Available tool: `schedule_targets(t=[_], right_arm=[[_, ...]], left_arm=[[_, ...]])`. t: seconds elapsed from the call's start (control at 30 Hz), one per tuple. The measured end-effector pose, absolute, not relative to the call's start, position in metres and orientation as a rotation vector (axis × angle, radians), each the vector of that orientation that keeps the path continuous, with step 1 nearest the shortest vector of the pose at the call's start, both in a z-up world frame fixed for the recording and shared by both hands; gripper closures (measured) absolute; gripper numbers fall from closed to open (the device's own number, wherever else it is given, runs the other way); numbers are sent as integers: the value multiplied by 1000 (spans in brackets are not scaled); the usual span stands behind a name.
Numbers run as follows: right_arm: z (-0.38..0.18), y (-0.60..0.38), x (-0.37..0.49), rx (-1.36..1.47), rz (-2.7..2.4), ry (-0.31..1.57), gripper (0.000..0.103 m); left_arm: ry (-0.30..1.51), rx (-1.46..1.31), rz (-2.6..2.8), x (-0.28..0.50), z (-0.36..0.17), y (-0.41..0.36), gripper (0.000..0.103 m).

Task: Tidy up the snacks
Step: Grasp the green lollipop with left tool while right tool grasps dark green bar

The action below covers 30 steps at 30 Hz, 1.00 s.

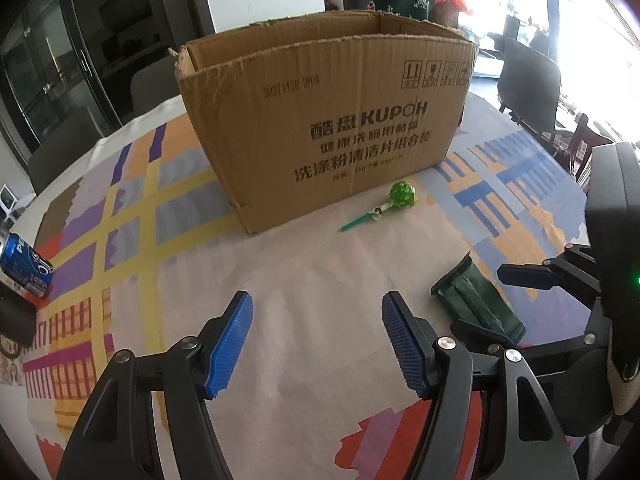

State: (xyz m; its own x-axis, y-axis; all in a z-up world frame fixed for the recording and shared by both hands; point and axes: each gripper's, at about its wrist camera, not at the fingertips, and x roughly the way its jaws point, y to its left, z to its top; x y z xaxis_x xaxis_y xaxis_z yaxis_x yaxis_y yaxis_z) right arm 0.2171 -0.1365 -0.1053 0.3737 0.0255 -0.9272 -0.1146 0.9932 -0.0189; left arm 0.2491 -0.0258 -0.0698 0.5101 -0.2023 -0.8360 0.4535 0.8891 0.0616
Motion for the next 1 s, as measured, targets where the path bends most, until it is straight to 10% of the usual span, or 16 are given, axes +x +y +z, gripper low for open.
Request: schedule_targets(t=[1.0], right_arm=[[-88, -197, 235, 89, 23, 1043, 57]], left_arm=[[909, 346, -459, 291, -84, -93, 37]])
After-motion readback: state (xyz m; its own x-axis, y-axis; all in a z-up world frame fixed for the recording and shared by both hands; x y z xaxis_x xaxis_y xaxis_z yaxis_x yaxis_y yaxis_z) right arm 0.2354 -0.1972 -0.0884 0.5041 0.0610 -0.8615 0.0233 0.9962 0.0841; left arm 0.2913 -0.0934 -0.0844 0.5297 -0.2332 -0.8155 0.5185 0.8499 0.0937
